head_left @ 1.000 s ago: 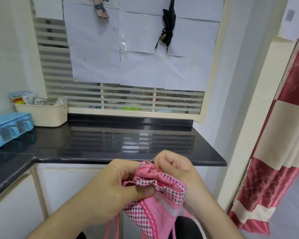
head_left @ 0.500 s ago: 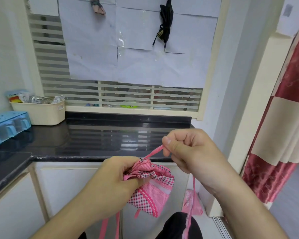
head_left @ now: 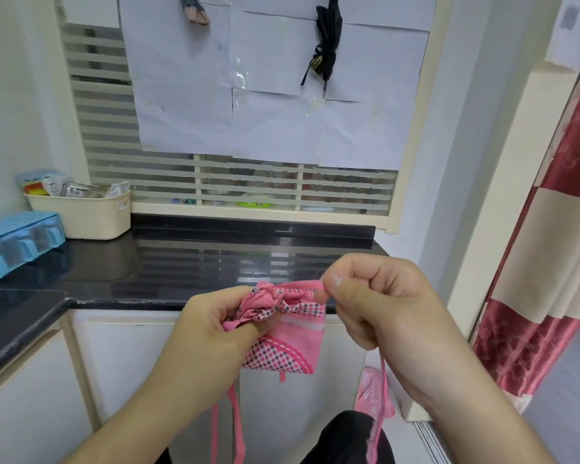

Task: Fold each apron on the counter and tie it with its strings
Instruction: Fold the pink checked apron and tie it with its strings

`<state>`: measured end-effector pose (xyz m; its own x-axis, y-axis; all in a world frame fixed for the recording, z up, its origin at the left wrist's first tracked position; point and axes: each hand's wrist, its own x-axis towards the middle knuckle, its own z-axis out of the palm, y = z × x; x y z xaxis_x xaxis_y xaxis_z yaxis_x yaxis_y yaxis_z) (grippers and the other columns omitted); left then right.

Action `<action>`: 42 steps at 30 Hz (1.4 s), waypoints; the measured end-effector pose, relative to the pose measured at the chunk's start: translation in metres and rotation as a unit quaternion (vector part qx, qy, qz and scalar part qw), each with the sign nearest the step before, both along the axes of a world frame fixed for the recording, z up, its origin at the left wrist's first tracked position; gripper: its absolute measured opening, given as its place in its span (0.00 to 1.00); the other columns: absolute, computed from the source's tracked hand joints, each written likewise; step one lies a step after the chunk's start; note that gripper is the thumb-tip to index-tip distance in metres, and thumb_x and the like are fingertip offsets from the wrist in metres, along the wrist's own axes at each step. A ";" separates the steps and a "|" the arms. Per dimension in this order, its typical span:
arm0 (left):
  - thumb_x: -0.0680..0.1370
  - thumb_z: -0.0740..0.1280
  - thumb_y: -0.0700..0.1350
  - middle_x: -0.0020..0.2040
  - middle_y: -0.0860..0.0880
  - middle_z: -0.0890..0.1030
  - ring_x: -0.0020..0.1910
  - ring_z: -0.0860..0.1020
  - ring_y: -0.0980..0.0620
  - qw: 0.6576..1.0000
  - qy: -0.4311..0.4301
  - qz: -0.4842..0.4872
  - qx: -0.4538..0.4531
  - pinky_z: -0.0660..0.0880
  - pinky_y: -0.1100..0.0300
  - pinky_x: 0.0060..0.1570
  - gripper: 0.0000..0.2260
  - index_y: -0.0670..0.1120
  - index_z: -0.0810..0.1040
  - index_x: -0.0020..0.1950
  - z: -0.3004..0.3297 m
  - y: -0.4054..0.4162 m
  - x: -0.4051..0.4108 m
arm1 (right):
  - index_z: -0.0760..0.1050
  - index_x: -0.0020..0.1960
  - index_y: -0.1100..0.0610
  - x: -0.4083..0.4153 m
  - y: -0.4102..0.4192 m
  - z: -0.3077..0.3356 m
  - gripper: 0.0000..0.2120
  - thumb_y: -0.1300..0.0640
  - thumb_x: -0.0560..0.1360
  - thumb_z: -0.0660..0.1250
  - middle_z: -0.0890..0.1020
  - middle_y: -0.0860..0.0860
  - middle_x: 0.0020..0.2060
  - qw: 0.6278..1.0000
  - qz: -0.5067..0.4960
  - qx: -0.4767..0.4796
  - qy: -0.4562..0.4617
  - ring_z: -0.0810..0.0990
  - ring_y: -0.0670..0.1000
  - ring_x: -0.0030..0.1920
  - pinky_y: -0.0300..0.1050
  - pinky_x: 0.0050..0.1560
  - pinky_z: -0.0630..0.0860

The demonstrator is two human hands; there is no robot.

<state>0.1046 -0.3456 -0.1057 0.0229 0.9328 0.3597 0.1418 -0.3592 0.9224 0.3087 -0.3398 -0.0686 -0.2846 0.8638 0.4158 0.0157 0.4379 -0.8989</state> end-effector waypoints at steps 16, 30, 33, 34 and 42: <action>0.71 0.71 0.39 0.42 0.35 0.86 0.34 0.85 0.43 0.949 -0.233 -0.074 -0.197 0.84 0.51 0.33 0.09 0.35 0.87 0.45 0.001 0.005 -0.004 | 0.78 0.36 0.60 -0.032 0.001 -0.121 0.11 0.54 0.68 0.75 0.60 0.49 0.24 0.943 0.071 -0.226 0.235 0.55 0.44 0.24 0.34 0.26 0.54; 0.74 0.74 0.37 0.58 0.35 0.84 0.55 0.83 0.40 0.938 -0.117 -0.284 -0.159 0.80 0.50 0.56 0.17 0.40 0.84 0.62 -0.029 0.009 -0.015 | 0.81 0.47 0.69 -0.007 0.008 -0.062 0.06 0.67 0.74 0.67 0.70 0.61 0.35 0.983 0.082 -0.150 0.061 0.59 0.53 0.30 0.48 0.31 0.50; 0.74 0.75 0.39 0.49 0.38 0.84 0.48 0.82 0.46 0.959 -0.033 -0.263 -0.103 0.80 0.57 0.49 0.09 0.43 0.85 0.54 -0.029 0.008 -0.014 | 0.80 0.41 0.60 -0.009 0.004 -0.060 0.04 0.63 0.75 0.72 0.75 0.58 0.34 0.985 0.039 -0.152 0.073 0.66 0.56 0.32 0.54 0.34 0.53; 0.74 0.76 0.39 0.48 0.36 0.83 0.47 0.82 0.45 0.965 -0.008 -0.249 -0.081 0.80 0.55 0.48 0.07 0.44 0.85 0.52 -0.030 0.007 -0.012 | 0.79 0.41 0.58 -0.010 0.002 -0.061 0.07 0.64 0.78 0.71 0.76 0.56 0.32 0.987 0.025 -0.146 0.068 0.68 0.54 0.30 0.50 0.31 0.56; 0.75 0.72 0.34 0.52 0.56 0.87 0.50 0.85 0.53 0.948 0.248 -0.099 0.175 0.82 0.52 0.47 0.19 0.57 0.83 0.56 -0.037 0.004 -0.013 | 0.85 0.44 0.62 -0.009 0.007 -0.049 0.07 0.62 0.80 0.71 0.84 0.55 0.35 0.996 -0.007 -0.084 0.025 0.82 0.50 0.35 0.41 0.39 0.77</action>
